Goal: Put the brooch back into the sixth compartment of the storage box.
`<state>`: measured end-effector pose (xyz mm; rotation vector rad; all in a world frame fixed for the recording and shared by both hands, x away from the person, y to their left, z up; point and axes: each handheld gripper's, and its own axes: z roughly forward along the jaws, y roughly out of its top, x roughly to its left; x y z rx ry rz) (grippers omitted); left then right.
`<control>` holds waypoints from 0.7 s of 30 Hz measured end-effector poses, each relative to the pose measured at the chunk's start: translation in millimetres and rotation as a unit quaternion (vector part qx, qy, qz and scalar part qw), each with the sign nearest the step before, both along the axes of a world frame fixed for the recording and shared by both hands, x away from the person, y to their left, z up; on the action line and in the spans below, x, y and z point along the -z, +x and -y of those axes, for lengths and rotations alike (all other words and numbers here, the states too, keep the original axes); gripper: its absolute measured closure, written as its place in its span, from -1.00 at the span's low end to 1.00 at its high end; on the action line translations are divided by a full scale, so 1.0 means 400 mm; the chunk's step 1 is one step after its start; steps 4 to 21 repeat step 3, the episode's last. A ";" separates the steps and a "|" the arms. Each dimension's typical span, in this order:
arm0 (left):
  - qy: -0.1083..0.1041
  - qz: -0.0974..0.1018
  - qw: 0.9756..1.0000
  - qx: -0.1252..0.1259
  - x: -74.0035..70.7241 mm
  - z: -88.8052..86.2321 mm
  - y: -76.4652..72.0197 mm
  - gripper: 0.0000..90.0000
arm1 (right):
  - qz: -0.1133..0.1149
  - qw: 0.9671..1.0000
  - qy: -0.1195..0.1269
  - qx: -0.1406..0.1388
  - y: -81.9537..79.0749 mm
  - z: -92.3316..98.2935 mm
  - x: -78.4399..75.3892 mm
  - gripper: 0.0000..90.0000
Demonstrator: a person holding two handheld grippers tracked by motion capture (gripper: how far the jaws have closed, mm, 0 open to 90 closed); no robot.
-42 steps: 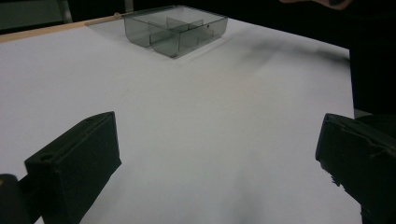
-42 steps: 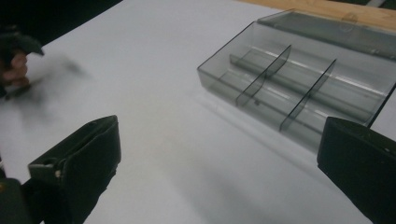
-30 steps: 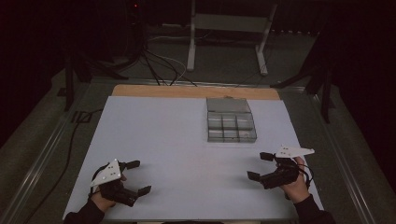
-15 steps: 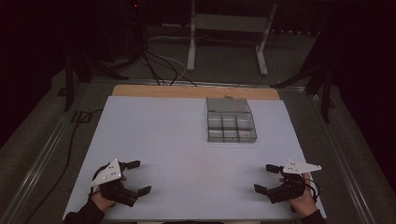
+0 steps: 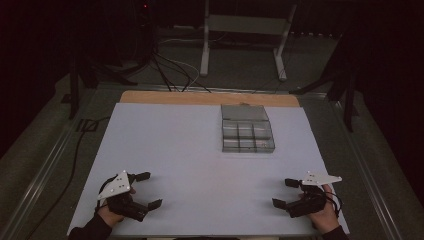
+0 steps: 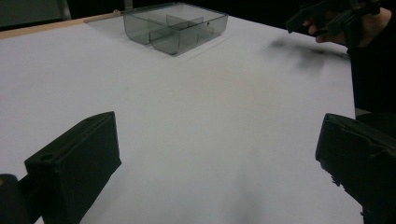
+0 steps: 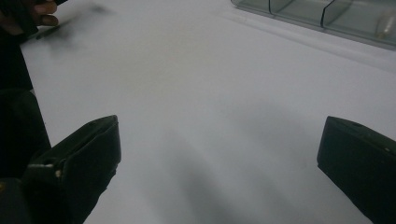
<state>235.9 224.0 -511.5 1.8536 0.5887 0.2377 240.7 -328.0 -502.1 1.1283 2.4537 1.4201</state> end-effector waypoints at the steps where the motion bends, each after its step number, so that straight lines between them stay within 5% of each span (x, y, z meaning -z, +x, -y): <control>1: 0.000 0.000 1.000 0.001 0.000 0.000 0.000 -0.97 | 0.001 1.000 0.000 0.000 -0.001 0.000 -0.001 -1.00; 21: -0.001 0.001 1.000 0.000 -0.001 0.001 0.000 -0.97 | 0.002 1.000 0.001 0.001 -0.002 0.001 -0.001 -1.00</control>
